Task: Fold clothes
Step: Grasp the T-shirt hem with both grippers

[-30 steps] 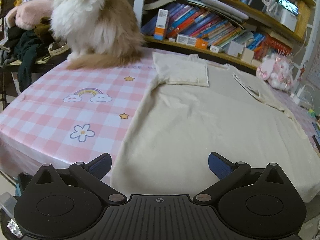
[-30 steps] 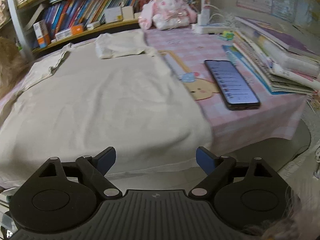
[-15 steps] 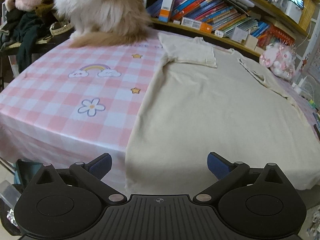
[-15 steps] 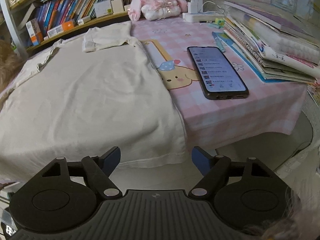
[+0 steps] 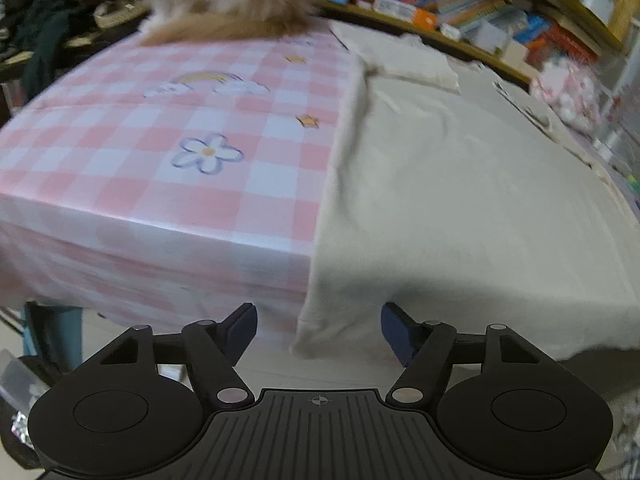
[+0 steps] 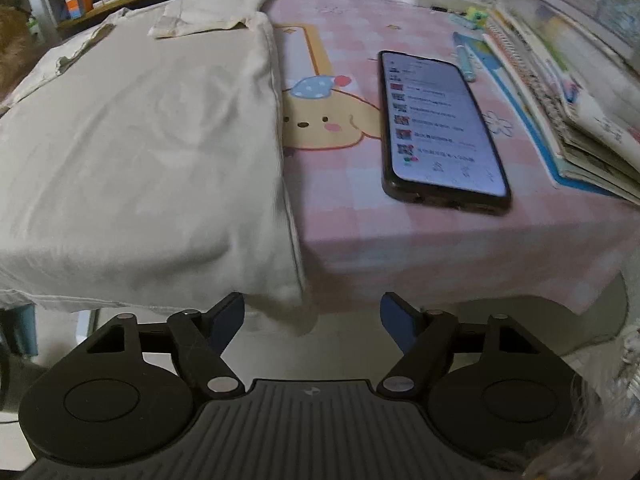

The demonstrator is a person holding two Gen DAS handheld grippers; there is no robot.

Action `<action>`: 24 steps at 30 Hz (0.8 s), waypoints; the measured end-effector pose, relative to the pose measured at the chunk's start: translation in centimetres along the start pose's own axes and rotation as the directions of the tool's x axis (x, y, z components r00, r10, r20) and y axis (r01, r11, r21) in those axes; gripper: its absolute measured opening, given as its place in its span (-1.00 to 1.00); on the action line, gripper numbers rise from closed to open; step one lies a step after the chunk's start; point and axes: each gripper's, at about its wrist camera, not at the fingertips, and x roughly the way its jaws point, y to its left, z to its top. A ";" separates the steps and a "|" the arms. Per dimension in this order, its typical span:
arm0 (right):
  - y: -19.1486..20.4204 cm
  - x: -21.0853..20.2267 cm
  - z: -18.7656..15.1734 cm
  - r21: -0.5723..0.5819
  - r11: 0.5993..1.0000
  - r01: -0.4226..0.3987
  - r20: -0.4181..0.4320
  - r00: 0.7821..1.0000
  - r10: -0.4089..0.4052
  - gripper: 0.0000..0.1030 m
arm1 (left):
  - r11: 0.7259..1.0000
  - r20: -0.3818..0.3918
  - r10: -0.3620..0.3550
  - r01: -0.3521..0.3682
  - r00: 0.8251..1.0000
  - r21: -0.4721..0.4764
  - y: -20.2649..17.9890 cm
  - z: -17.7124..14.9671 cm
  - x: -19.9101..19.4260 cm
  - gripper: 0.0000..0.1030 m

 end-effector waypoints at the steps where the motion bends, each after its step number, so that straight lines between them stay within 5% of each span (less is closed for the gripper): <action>1: -0.1 0.2 0.2 -0.008 1.000 -0.014 -0.003 1.000 0.014 0.40 | 1.000 -0.006 -0.005 0.005 1.000 -0.001 0.2 0.0 0.2 0.34; 4: -0.5 0.9 0.8 -0.014 0.998 -0.057 -0.021 0.998 0.057 0.30 | 0.999 -0.019 -0.025 0.024 1.000 -0.025 0.6 0.0 0.8 0.30; 8: -0.3 1.8 1.4 -0.011 0.994 -0.109 -0.049 0.993 0.109 0.04 | 0.998 -0.031 -0.021 0.019 0.999 -0.060 0.6 -0.2 1.2 -0.36; 12: -0.2 1.8 1.6 0.005 0.983 -0.184 -0.058 0.981 0.184 -0.78 | 0.998 -0.032 -0.021 0.019 0.999 -0.054 0.5 -0.5 0.6 -0.97; 24: -0.2 -4.6 1.0 0.017 0.954 -0.301 0.074 0.951 0.299 -0.87 | 0.992 0.036 -0.121 0.122 0.992 -0.033 0.2 -0.5 -3.5 -1.00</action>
